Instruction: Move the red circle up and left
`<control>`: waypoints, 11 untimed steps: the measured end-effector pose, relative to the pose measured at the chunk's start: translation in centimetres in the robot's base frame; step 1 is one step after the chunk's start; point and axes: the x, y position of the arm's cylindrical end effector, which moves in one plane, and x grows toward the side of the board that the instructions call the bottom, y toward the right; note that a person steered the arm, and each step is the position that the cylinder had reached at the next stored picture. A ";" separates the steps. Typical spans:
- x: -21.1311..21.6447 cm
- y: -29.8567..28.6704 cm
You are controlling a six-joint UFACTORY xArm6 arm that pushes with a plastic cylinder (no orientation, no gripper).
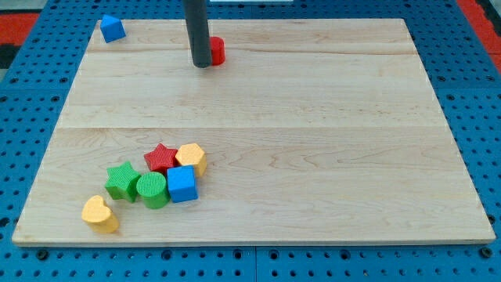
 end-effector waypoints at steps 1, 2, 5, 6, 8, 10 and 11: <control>-0.3 -2.6; -0.6 -2.5; -3.1 0.9; -3.2 -2.2; -4.6 -0.4; -5.1 5.8; -5.1 5.0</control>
